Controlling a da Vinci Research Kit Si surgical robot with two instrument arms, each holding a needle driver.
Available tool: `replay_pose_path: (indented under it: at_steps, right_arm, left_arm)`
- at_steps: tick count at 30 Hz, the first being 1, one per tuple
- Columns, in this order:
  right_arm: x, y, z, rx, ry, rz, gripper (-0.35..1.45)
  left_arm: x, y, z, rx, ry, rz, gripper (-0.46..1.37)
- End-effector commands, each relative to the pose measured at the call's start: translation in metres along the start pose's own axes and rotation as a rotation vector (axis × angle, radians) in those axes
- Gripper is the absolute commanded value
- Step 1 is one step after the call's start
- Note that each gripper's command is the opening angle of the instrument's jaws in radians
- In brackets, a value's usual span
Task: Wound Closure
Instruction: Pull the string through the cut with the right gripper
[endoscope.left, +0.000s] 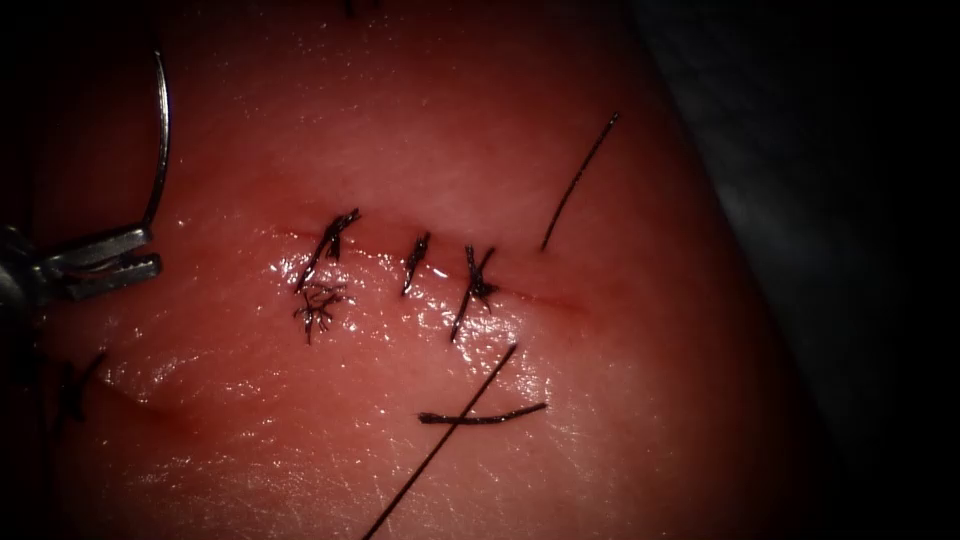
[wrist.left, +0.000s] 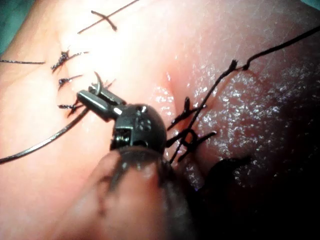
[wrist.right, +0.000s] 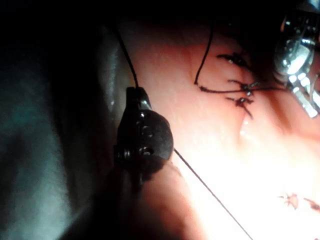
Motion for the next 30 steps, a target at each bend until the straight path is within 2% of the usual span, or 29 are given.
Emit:
replay_pose_path:
  at_steps: [1, 15, 27, 28, 29, 30]
  right_arm:
    - [0.0004, -0.0003, 0.0000, 0.003, 0.001, -0.001, -0.35]
    - [0.0036, -0.0035, 0.0019, 0.039, 0.007, -0.016, -0.35]
    - [0.0038, -0.0041, 0.0022, 0.050, 0.006, -0.020, -0.35]
    - [0.0038, -0.0040, 0.0022, 0.052, 0.008, -0.007, -0.27]
    - [0.0038, -0.0040, 0.0022, 0.052, 0.007, -0.007, -0.01]
    - [0.0037, -0.0039, 0.0020, 0.044, 0.003, 0.011, 0.46]
  left_arm:
    - [0.0000, 0.0000, 0.0000, -0.011, 0.000, 0.000, -0.35]
    - [-0.0001, 0.0000, 0.0000, -0.011, 0.001, 0.000, -0.35]
    - [-0.0001, 0.0000, 0.0000, -0.011, 0.001, 0.000, -0.35]
    - [-0.0001, 0.0000, 0.0000, -0.012, 0.001, 0.000, -0.35]
    - [-0.0001, 0.0000, 0.0000, -0.012, 0.001, 0.000, -0.35]
    - [-0.0001, 0.0000, 0.0000, -0.012, 0.001, 0.000, -0.35]
